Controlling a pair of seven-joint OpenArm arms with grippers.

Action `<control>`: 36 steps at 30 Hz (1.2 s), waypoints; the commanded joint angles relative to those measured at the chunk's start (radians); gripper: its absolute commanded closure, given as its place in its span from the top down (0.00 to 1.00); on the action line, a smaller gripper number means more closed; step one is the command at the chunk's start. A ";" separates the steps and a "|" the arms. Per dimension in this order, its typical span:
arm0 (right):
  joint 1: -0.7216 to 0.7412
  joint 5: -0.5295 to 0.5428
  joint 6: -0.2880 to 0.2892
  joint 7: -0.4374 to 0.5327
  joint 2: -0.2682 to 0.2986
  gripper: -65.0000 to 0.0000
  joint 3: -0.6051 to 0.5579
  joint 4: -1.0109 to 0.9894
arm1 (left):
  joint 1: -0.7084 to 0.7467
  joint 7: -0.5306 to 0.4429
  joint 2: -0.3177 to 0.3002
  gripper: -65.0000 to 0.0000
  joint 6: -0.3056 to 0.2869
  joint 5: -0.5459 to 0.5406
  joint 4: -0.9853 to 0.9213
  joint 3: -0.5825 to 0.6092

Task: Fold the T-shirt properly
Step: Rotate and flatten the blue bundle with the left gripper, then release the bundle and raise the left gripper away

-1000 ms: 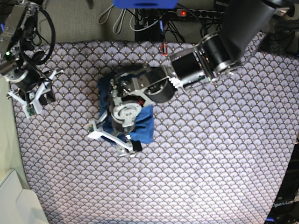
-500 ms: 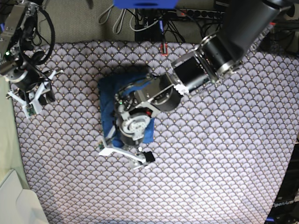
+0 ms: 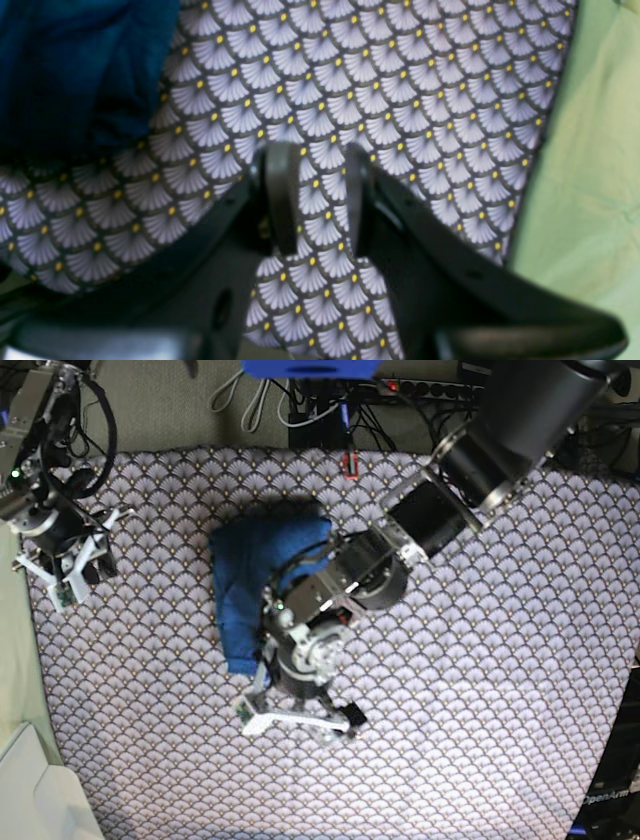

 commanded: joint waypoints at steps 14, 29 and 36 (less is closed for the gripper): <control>-0.001 0.011 0.003 0.019 0.016 0.25 0.011 0.020 | 0.032 0.003 -0.109 0.76 0.002 -0.001 0.157 -0.384; 0.016 0.016 0.003 0.031 -0.103 0.00 -0.186 0.024 | 0.625 0.119 -0.332 0.01 -0.193 -0.005 0.606 -1.073; 0.071 0.009 0.003 0.031 -0.160 0.00 -0.421 0.000 | 0.952 0.041 -0.312 0.01 -0.301 -0.006 0.649 -1.305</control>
